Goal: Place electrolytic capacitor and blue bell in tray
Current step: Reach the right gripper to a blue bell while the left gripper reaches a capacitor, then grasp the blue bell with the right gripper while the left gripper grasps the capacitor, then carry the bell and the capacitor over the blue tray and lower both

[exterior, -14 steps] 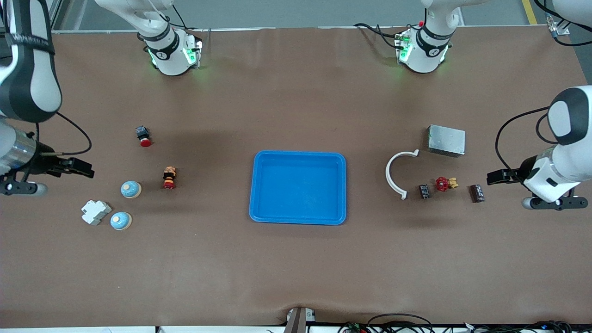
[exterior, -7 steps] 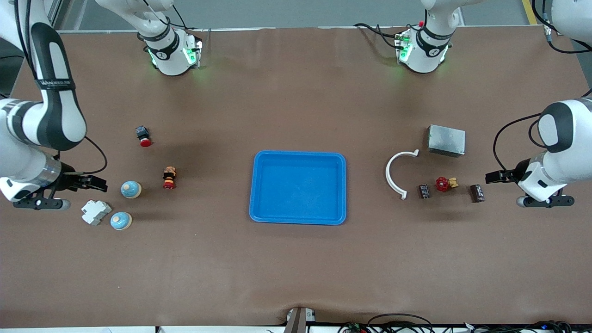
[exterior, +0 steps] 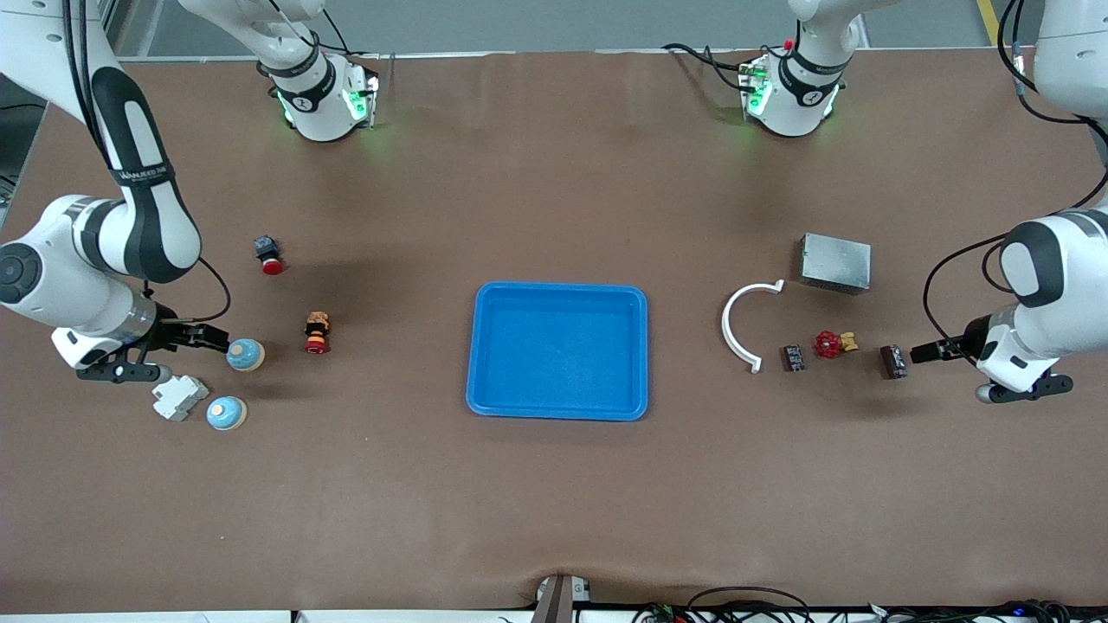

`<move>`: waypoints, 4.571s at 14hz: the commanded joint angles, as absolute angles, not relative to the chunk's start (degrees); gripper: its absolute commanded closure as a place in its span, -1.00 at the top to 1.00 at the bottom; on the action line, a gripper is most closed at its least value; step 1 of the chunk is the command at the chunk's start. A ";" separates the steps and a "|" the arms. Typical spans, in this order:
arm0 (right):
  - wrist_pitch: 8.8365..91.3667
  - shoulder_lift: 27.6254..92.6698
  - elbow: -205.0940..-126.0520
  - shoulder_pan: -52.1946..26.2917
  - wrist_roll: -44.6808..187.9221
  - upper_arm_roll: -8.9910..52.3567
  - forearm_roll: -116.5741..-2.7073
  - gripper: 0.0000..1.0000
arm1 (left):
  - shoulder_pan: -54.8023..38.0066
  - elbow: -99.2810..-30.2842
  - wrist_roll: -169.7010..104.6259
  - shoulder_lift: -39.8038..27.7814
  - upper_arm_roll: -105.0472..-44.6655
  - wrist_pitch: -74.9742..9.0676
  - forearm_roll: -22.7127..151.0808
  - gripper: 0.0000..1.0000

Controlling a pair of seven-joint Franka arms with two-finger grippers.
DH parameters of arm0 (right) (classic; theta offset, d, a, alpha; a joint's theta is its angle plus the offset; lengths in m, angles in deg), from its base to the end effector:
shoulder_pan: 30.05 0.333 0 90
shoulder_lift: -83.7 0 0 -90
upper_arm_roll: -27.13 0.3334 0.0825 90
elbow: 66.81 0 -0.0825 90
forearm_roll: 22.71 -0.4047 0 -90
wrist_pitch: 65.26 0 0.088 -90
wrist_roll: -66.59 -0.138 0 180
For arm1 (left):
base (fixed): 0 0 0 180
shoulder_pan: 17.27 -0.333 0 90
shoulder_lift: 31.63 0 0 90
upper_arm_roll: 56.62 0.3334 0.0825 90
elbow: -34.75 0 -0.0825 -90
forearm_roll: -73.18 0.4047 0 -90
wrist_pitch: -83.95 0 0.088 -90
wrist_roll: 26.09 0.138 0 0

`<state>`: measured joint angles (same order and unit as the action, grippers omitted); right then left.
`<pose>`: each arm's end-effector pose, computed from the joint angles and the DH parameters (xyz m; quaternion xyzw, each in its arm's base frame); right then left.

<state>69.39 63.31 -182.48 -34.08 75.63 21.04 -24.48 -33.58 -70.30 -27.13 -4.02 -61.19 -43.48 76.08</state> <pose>0.6092 -0.1068 0.2437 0.9998 -0.0173 -0.0123 0.0057 0.6416 0.1385 0.2321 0.9941 0.0987 -0.0445 0.0034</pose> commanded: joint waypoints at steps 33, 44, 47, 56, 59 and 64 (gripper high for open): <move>78.45 41.69 -163.50 -33.74 75.64 22.47 -27.98 1.00 | -31.16 -66.42 -32.59 3.45 -61.80 -44.74 75.99 -1.00; 77.92 41.34 -163.23 -33.74 75.99 22.47 -27.89 0.35 | -18.00 -56.30 -56.81 -7.46 -62.86 -19.50 75.72 -1.00; 77.31 41.51 -163.32 -33.30 75.91 22.56 -27.89 -1.00 | -10.97 -55.07 -70.69 -7.38 -63.65 -19.50 75.29 -1.00; 58.43 52.13 -163.41 -23.92 58.01 24.14 -27.98 -1.00 | 3.90 -52.87 -92.08 -3.42 -63.91 -27.03 70.81 -1.00; 53.59 56.70 -164.02 -18.20 47.81 24.14 -27.98 -1.00 | 8.38 -53.05 -99.36 -1.32 -63.83 -34.51 69.57 -1.00; 53.83 60.76 -168.41 -8.89 32.61 24.14 -28.07 -1.00 | 13.04 -54.36 -105.80 5.18 -63.56 -43.57 70.62 -1.00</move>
